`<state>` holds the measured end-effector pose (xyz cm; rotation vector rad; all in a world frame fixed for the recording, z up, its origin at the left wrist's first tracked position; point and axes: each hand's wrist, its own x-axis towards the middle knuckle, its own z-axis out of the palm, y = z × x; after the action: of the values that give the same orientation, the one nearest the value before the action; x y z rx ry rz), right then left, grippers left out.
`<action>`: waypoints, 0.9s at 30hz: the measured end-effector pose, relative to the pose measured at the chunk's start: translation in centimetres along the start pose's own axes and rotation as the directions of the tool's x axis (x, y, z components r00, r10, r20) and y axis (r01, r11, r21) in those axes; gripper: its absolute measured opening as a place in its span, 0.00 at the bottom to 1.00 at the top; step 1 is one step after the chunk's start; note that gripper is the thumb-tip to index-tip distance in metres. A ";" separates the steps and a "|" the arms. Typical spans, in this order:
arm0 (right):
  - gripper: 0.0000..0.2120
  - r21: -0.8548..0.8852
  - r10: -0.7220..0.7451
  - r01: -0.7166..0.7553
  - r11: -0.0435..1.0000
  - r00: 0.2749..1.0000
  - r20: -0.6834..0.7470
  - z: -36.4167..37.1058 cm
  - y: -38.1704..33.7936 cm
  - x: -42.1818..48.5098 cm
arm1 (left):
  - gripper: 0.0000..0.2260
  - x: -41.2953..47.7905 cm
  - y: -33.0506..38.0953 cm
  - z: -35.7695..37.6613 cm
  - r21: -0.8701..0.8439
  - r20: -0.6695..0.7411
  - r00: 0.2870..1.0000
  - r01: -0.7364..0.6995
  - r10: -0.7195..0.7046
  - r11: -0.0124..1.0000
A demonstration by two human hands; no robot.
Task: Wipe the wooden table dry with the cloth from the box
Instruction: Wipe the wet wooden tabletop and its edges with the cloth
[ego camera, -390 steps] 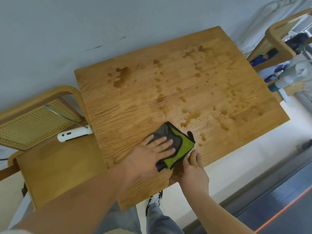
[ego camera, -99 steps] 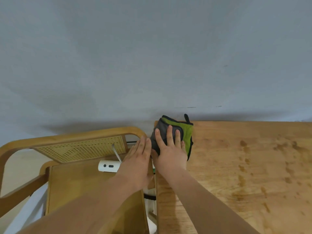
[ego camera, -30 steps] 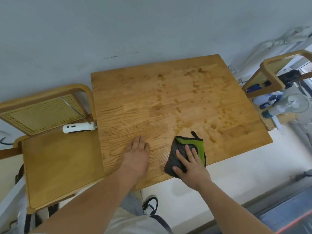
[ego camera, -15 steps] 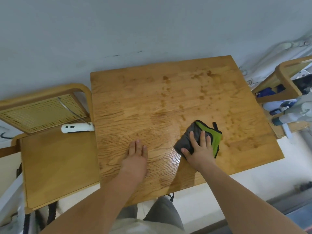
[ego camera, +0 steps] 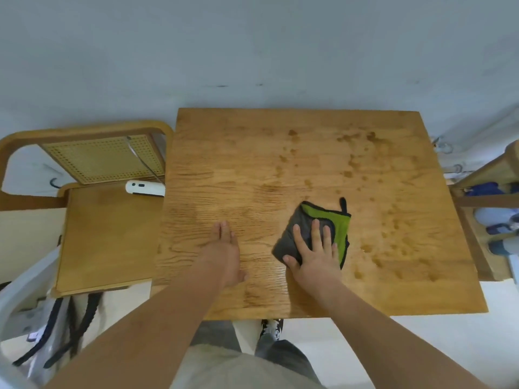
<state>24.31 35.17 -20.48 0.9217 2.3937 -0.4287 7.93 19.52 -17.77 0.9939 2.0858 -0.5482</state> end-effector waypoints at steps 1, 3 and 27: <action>0.36 -0.025 -0.039 0.039 0.999 0.999 0.015 0.8 -0.2 -1.3 | 0.52 0.1 0.0 0.2 -0.015 0.004 1.000 0.006 -0.006 1.000; 0.36 -0.065 -0.104 0.109 0.992 0.992 0.069 2.2 -0.6 -3.4 | 0.54 -0.1 0.0 0.6 -0.034 -0.003 1.000 0.010 -0.010 0.999; 0.31 -0.054 -0.160 0.165 0.985 0.983 0.091 3.4 5.2 -5.7 | 0.51 -0.4 3.5 -0.2 -0.142 0.051 0.969 0.246 -0.242 0.959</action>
<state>32.66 34.35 -20.45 0.6699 2.3977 -0.4446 10.83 21.59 -17.50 0.6432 2.1991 -0.5203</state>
